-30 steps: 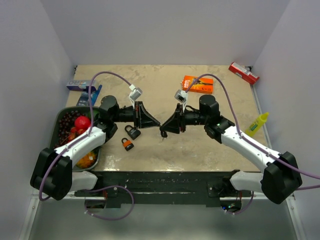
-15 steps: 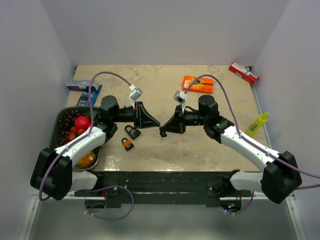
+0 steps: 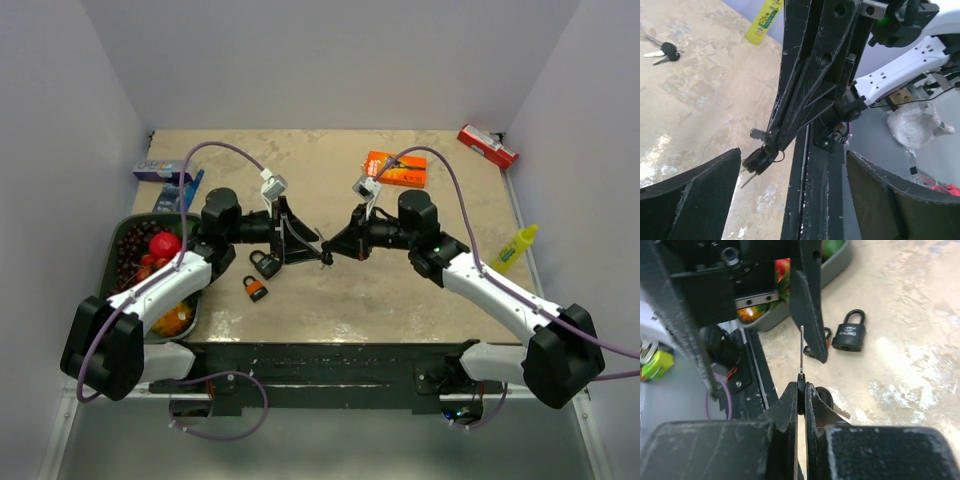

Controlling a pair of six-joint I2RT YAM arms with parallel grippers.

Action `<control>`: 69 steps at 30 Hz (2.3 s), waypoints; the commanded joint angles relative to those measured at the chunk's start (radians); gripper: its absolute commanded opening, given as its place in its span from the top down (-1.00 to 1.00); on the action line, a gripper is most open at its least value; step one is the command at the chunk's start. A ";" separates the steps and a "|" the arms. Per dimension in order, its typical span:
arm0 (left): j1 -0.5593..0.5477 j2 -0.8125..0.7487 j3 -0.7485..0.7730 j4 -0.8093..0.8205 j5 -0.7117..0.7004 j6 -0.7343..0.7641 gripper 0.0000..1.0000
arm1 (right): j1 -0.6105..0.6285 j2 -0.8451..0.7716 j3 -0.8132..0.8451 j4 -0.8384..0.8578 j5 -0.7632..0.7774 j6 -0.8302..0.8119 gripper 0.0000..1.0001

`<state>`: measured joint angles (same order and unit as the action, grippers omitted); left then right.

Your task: Unlock with the key

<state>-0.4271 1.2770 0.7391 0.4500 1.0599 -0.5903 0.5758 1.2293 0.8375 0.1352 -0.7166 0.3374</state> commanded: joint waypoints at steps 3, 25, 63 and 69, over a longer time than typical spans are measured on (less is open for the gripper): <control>-0.004 -0.053 0.060 -0.121 -0.132 0.109 -0.96 | -0.036 -0.005 -0.024 0.067 0.128 0.074 1.00; -0.009 -0.133 0.031 -0.606 -1.035 0.058 -0.82 | -0.165 -0.017 -0.061 -0.065 0.390 0.086 1.00; -0.027 0.165 -0.049 -0.556 -1.092 -0.062 -0.79 | -0.166 -0.031 -0.113 -0.028 0.329 0.054 1.00; -0.030 0.102 -0.033 -0.675 -1.202 -0.034 -0.79 | -0.166 -0.034 -0.112 -0.036 0.335 0.046 1.00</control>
<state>-0.4526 1.4319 0.6716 -0.1532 -0.0498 -0.6647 0.4076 1.2228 0.7277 0.0692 -0.3668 0.4061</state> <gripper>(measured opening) 0.894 0.037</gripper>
